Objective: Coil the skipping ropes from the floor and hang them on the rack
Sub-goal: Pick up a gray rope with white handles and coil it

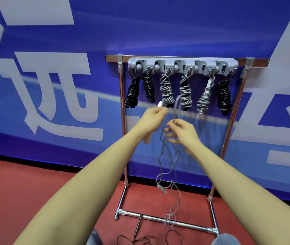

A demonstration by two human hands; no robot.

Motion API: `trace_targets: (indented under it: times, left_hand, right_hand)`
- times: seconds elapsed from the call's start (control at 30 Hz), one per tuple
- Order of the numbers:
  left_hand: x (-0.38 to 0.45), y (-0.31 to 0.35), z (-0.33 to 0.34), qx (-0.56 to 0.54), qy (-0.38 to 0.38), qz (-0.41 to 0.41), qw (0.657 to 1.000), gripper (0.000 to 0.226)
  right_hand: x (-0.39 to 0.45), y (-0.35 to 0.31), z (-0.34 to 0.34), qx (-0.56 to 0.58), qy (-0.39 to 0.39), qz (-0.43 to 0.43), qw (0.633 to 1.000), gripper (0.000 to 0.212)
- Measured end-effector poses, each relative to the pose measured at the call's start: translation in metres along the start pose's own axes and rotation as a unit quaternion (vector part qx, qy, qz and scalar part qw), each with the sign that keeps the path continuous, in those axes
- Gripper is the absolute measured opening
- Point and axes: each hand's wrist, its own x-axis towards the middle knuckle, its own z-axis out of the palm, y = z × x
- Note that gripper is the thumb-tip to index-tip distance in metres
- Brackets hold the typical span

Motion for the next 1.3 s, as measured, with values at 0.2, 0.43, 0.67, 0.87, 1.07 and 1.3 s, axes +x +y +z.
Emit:
trace_targets:
  times: [0.2, 0.43, 0.67, 0.87, 1.07, 1.3]
  left_hand:
    - [-0.013, -0.05, 0.012, 0.134, -0.092, -0.057, 0.985, 0.034]
    - [-0.009, -0.059, 0.012, 0.052, 0.01, -0.051, 0.997, 0.017]
    - [-0.005, -0.027, 0.003, 0.032, 0.027, -0.003, 0.999, 0.018]
    - [-0.01, -0.009, -0.007, 0.027, 0.028, 0.017, 0.999, 0.019]
    - [-0.029, -0.051, -0.001, 0.006, -0.024, -0.01, 1.0, 0.05]
    - [-0.026, -0.068, 0.015, 0.169, 0.007, -0.033, 0.985, 0.028]
  right_hand:
    - [0.012, -0.029, -0.012, 0.206, 0.061, -0.033, 0.976, 0.018]
    - [0.01, -0.028, -0.017, 0.211, 0.049, 0.006, 0.976, 0.014]
    - [-0.011, 0.024, 0.006, -0.126, -0.087, 0.046, 0.987, 0.018]
    - [-0.01, 0.017, 0.018, -0.038, -0.048, 0.034, 0.998, 0.016]
    - [0.0, -0.012, 0.006, 0.206, 0.027, 0.02, 0.978, 0.016]
    - [0.008, -0.037, 0.009, 0.395, 0.056, 0.013, 0.917, 0.019]
